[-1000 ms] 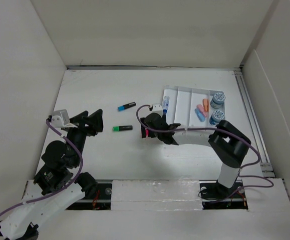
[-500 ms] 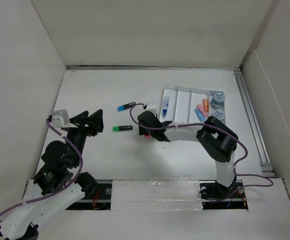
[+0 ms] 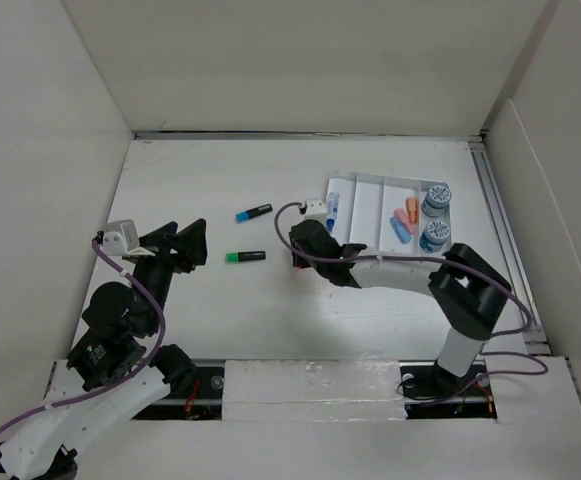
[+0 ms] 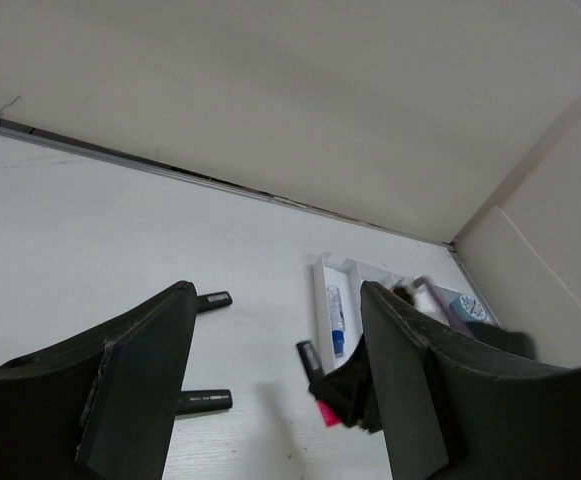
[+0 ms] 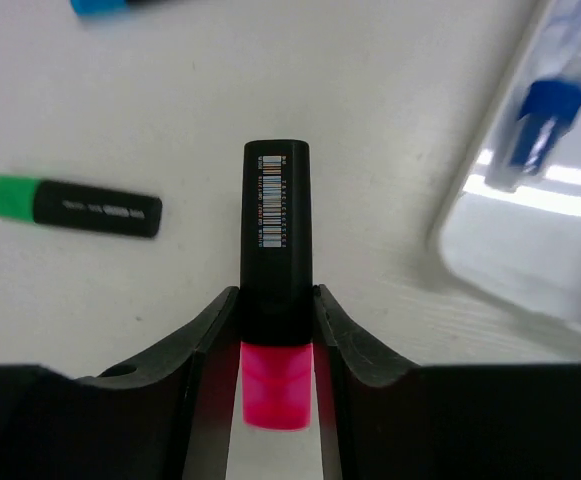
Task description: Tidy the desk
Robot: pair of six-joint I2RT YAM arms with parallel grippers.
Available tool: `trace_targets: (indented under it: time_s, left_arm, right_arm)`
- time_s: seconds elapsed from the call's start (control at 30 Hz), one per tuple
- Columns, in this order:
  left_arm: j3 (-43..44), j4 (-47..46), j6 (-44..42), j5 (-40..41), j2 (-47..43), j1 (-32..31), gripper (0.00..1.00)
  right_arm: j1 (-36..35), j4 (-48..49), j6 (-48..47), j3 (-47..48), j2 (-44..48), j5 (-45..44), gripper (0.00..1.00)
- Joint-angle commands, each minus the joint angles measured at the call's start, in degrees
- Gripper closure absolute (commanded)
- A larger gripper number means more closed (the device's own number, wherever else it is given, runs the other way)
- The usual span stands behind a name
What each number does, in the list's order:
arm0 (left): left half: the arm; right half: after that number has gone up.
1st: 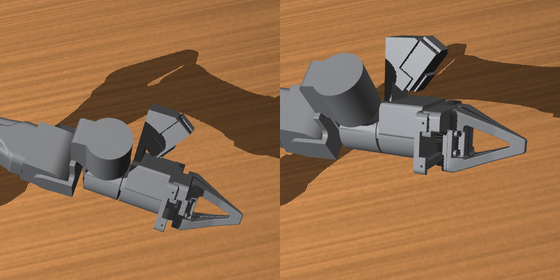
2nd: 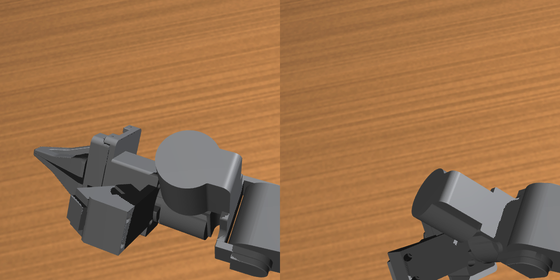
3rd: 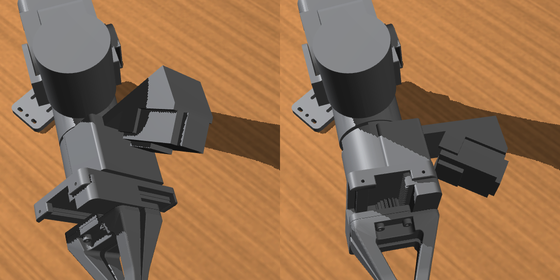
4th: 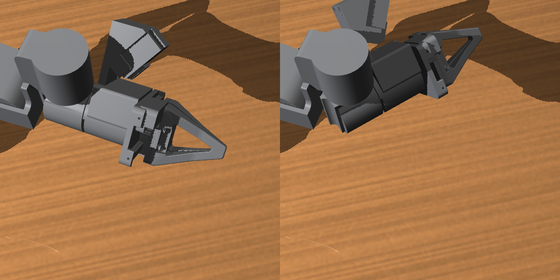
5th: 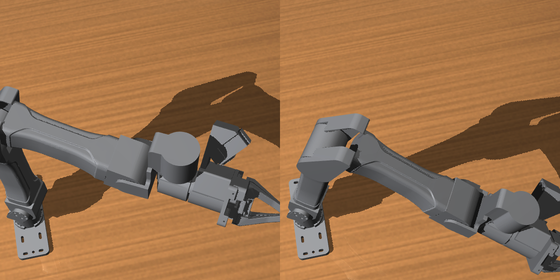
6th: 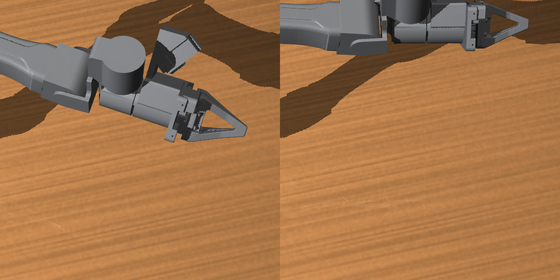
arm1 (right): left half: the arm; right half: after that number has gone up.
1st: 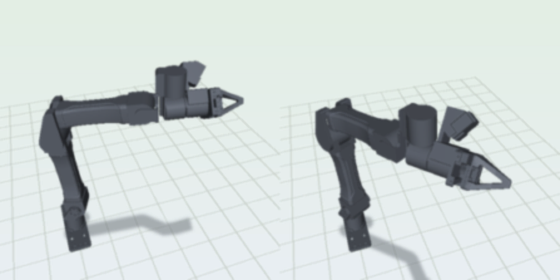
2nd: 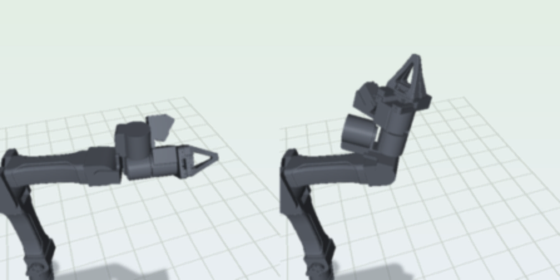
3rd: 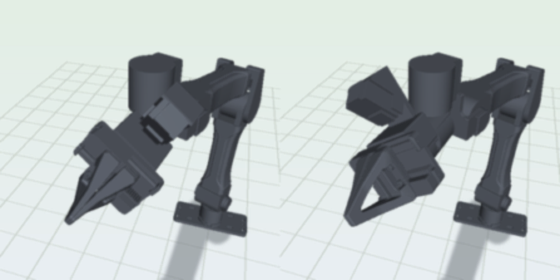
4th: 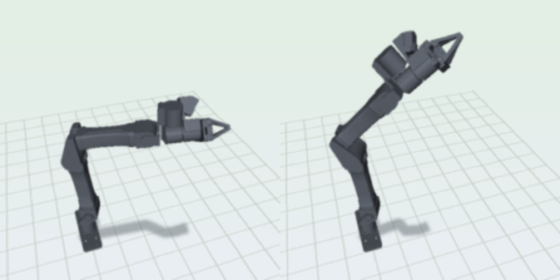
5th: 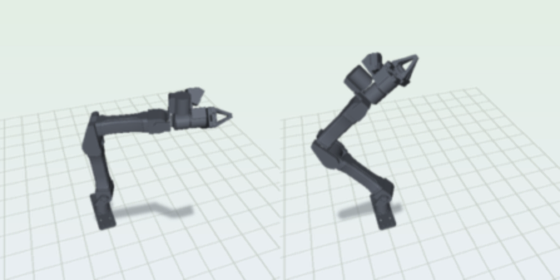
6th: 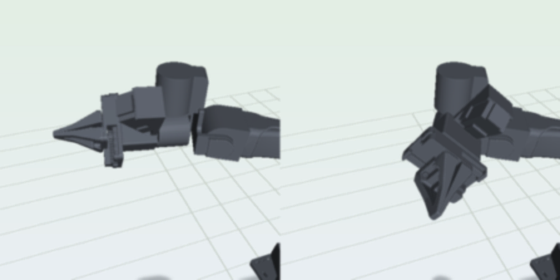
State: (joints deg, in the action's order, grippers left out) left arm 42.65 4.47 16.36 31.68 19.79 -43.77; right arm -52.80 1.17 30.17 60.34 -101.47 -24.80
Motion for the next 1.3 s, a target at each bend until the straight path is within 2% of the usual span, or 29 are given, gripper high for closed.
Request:
trace_targets:
  time_s: [0.0,0.2,0.33,0.43,0.5,0.53,0.6,0.63,0.67,0.73,0.77,0.8,0.83,0.87,0.9,0.93,0.97,1.07,1.1,1.13,1.17,1.2,1.27]
  left_arm:
    - [-0.29,-1.92,-0.45,-0.04,-0.19,0.09,0.38]
    - [-0.38,-2.27,-0.54,-0.31,-1.07,0.09,0.38]
    - [-0.20,-2.10,-0.54,-0.83,-0.81,0.09,0.38]
    - [-0.29,-2.19,-0.54,-0.48,-0.37,0.09,0.38]
    - [-0.03,-1.92,-0.45,-0.66,-0.19,0.09,0.38]
    - [-0.20,-2.01,-0.54,-0.48,-0.19,0.09,0.38]
    - [-0.38,-2.36,-0.63,-0.22,-0.02,0.09,0.38]
    - [-0.29,-2.19,-0.63,0.04,0.24,0.09,0.38]
    - [-0.12,-2.10,-0.54,-0.04,0.42,0.09,0.38]
    - [-0.20,-2.01,-0.54,-0.13,0.51,0.09,0.38]
    - [-0.29,-2.18,-0.71,0.05,0.51,0.09,0.38]
    - [-0.20,-2.36,-0.72,0.39,0.69,0.09,0.38]
    - [-0.20,-2.36,-0.72,0.40,0.69,0.09,0.38]
    - [-0.20,-2.01,-0.63,0.40,0.86,0.09,0.38]
    - [-0.03,-2.01,-0.71,0.31,1.04,0.09,0.38]
    - [-0.11,-2.10,-0.80,0.31,0.78,0.09,0.38]
    - [-0.20,-2.44,-0.89,0.57,0.69,0.09,0.38]
    - [-0.29,-1.92,-1.07,1.10,0.60,0.09,0.47]
    - [-0.03,-1.83,-1.07,1.10,0.25,0.09,0.49]
    - [-0.11,-1.83,-1.07,1.19,-0.01,0.09,0.51]
    - [-0.29,-2.09,-1.15,1.19,-0.36,0.09,0.55]
    - [-0.55,-2.27,-1.15,1.45,-0.63,0.09,0.56]
    - [-0.38,-2.27,-1.16,1.28,-0.37,0.09,0.58]
  right_arm:
    - [6.11,6.39,-2.40,-0.57,8.65,-2.89,0.88]
    - [20.69,4.02,-2.75,-3.82,12.26,0.36,0.91]
    - [25.88,3.67,-2.05,-5.05,11.04,2.30,0.90]
    - [27.48,4.63,-1.08,-5.23,9.10,3.26,0.90]
    - [27.48,3.85,-0.56,-4.44,7.52,3.00,0.86]
    - [28.01,3.41,-0.38,-3.31,6.30,3.00,0.65]
    - [28.01,2.26,-0.03,-2.16,5.58,2.56,0.41]
    - [28.01,2.43,-0.38,-1.80,5.84,2.39,0.26]
    - [27.31,2.78,-0.90,-1.71,6.02,1.78,0.21]
    - [25.99,3.14,-1.70,-1.62,7.25,0.89,0.20]
    - [24.42,3.49,-2.13,-1.89,7.86,0.46,0.21]
    - [22.14,7.14,-5.09,-3.37,9.26,1.84,0.35]
    - [22.12,7.18,-5.12,-3.38,9.27,3.25,0.35]
    - [19.34,10.40,-7.13,-3.82,9.53,5.79,0.49]
    - [17.74,12.00,-8.10,-4.17,9.36,8.25,0.82]
    - [16.07,13.84,-8.90,-4.43,7.97,14.28,0.93]
    - [14.23,16.91,-10.30,-4.09,6.82,16.77,1.00]
    - [7.46,15.98,-11.10,1.50,-0.88,21.89,1.00]
    - [4.40,14.84,-11.62,3.45,-2.66,21.90,0.96]
    - [2.98,13.70,-12.24,5.21,-4.07,21.55,0.86]
    - [1.57,12.21,-13.37,7.41,-5.65,20.59,0.72]
    - [0.34,11.58,-13.56,8.30,-6.10,19.36,0.45]
    - [-2.39,9.74,-15.13,9.88,-6.89,16.45,0.24]
